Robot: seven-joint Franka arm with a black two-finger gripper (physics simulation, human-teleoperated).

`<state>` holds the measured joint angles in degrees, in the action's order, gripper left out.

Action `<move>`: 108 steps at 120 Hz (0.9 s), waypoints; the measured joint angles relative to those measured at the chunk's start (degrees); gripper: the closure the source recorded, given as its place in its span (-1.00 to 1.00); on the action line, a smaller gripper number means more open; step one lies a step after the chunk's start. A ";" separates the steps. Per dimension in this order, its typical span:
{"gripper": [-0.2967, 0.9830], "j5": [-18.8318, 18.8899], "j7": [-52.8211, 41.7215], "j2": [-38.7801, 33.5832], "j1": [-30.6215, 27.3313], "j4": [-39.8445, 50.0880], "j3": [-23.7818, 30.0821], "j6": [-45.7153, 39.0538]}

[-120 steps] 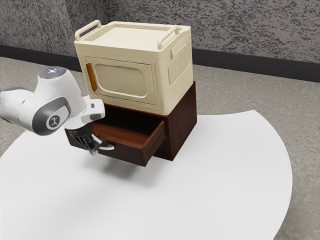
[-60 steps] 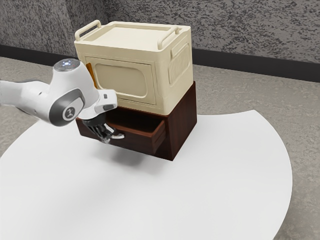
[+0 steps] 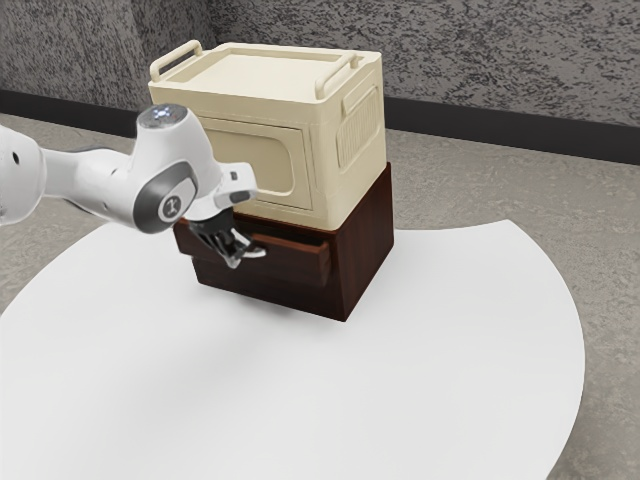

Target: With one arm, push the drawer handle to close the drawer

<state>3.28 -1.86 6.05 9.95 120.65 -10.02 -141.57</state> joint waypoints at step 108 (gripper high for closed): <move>0.68 -5.85 -0.70 -14.82 -0.25 -11.50 2.31 31.84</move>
<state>-2.57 -2.56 -8.77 9.70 109.16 -7.71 -109.72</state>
